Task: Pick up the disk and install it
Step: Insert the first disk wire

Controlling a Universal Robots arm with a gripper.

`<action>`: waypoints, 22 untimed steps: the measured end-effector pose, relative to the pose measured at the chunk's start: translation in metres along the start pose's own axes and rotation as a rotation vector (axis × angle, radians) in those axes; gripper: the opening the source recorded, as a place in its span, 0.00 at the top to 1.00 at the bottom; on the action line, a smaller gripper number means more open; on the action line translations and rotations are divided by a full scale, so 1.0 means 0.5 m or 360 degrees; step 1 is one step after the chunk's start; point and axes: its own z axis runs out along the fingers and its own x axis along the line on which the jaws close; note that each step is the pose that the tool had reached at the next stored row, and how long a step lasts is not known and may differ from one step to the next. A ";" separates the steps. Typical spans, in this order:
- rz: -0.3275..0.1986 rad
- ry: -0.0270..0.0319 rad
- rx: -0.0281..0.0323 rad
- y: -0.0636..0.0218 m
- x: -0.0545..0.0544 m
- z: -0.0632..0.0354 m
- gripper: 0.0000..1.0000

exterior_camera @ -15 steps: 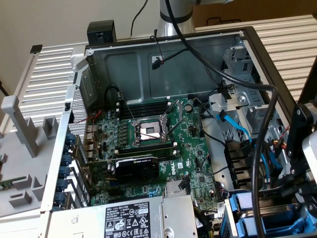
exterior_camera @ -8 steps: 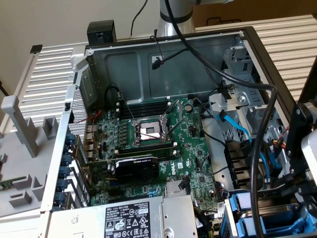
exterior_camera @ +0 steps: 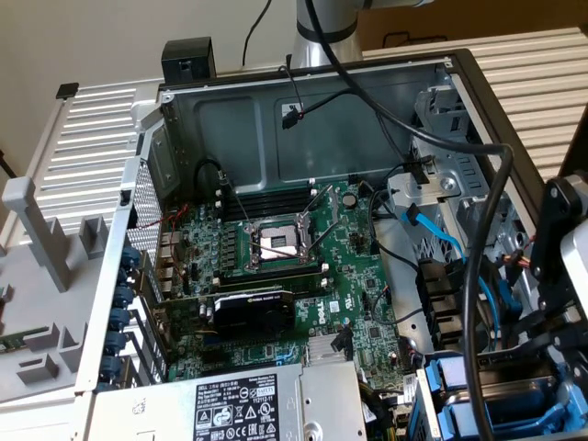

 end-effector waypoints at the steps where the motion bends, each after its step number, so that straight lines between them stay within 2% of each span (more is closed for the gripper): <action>1: -0.0001 0.00005 0.00008 0.001 -0.003 -0.002 0.83; 4: -0.0002 0.00083 0.00061 0.006 -0.011 -0.011 0.83; 7: -0.0003 0.00230 0.00122 0.013 -0.017 -0.017 0.83; 10: -0.0006 0.00516 0.00222 0.018 -0.022 -0.020 0.83; 13: -0.0012 0.00777 0.00430 0.020 -0.027 -0.021 0.83; 16: -0.0017 0.01163 0.00625 0.023 -0.032 -0.021 0.83; 22: -0.0024 0.02166 0.00930 0.029 -0.042 -0.019 0.83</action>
